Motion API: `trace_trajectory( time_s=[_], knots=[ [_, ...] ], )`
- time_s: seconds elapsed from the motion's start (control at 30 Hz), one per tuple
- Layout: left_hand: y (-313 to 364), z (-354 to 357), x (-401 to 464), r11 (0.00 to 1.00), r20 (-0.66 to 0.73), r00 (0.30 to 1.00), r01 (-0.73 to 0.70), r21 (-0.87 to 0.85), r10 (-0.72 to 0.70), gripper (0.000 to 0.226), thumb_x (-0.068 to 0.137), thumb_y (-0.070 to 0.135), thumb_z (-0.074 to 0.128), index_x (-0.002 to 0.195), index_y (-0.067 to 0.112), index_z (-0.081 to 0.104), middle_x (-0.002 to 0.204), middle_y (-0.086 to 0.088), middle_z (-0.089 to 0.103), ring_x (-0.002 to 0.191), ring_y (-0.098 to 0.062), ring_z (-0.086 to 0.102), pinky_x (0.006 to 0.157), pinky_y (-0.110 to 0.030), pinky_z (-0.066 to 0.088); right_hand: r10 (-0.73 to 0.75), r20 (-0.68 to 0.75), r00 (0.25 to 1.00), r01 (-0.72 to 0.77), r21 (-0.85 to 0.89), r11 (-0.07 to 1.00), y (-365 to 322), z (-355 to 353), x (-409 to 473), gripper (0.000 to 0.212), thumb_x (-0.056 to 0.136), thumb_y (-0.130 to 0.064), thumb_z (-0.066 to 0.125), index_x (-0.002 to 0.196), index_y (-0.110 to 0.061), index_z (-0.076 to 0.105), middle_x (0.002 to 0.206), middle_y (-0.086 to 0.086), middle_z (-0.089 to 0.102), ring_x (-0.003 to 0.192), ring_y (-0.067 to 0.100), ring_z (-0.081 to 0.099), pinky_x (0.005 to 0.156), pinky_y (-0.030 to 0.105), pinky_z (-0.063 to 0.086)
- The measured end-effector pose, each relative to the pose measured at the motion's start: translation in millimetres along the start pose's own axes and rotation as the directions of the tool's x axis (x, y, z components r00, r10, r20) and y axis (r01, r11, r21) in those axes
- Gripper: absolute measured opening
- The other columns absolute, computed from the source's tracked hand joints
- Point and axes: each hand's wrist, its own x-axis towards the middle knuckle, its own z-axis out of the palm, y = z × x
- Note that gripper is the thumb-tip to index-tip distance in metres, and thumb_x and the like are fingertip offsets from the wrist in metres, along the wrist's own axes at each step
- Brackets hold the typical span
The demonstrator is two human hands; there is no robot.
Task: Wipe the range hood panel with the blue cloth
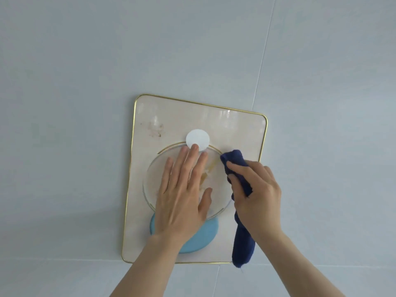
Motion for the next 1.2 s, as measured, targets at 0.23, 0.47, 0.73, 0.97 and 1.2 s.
trace_trajectory(
  time_s=[0.23,0.47,0.73,0.97,1.2],
  knots=[
    [-70.3,-24.0,-1.7,0.959,-0.109,0.953,0.282,-0.028,-0.283,0.103,0.087,0.06,0.066,0.163,0.013,0.014,0.172,-0.007,0.014,0.16,-0.023,0.01,0.131,-0.048,0.008,-0.238,-0.013,0.971,0.237,-0.042,0.971,-50.8,43.3,54.6,0.033,0.093,0.001,0.072,0.124,-0.011,0.073,0.123,0.011,0.067,0.099,0.031,0.059,0.079,0.036,0.049],
    [-102.2,-10.8,-9.1,0.958,-0.063,0.958,0.274,-0.078,-0.279,0.125,0.074,0.072,0.07,0.163,0.012,0.007,0.172,-0.004,0.008,0.161,-0.018,0.003,0.131,-0.044,0.004,-0.533,0.229,0.815,0.572,-0.167,0.803,-52.4,91.0,47.7,0.058,0.081,0.013,0.073,0.133,-0.012,0.068,0.131,0.008,0.067,0.1,0.033,0.057,0.079,0.04,0.055],
    [-113.1,3.0,-11.1,0.966,-0.098,0.965,0.234,-0.114,-0.245,0.121,0.076,0.078,0.064,0.163,0.014,0.009,0.172,0.001,0.006,0.161,-0.018,0.003,0.13,-0.042,-0.003,-0.605,0.178,0.776,0.629,-0.169,0.759,-54.1,112.4,64.7,0.056,0.077,0.023,0.059,0.124,-0.004,0.073,0.121,0.013,0.072,0.085,0.038,0.058,0.075,0.042,0.053],
    [-112.0,3.9,-10.6,0.969,-0.112,0.965,0.227,-0.092,-0.237,0.121,0.076,0.078,0.064,0.162,0.012,0.012,0.17,0.001,0.012,0.161,-0.019,0.006,0.13,-0.044,0.0,-0.599,0.109,0.793,0.609,-0.124,0.783,-89.1,139.9,93.0,0.043,0.081,0.019,0.071,0.117,-0.005,0.076,0.113,0.011,0.074,0.079,0.037,0.058,0.069,0.044,0.053],
    [-115.0,1.2,-12.5,0.972,-0.094,0.971,0.21,-0.11,-0.22,0.118,0.079,0.081,0.057,0.163,0.014,0.007,0.171,0.0,0.009,0.161,-0.018,0.004,0.131,-0.045,0.001,-0.567,0.072,0.82,0.57,-0.183,0.801,-81.4,127.7,95.3,0.043,0.085,0.017,0.066,0.118,-0.008,0.076,0.116,0.01,0.074,0.082,0.037,0.058,0.071,0.044,0.054]
  ],
)
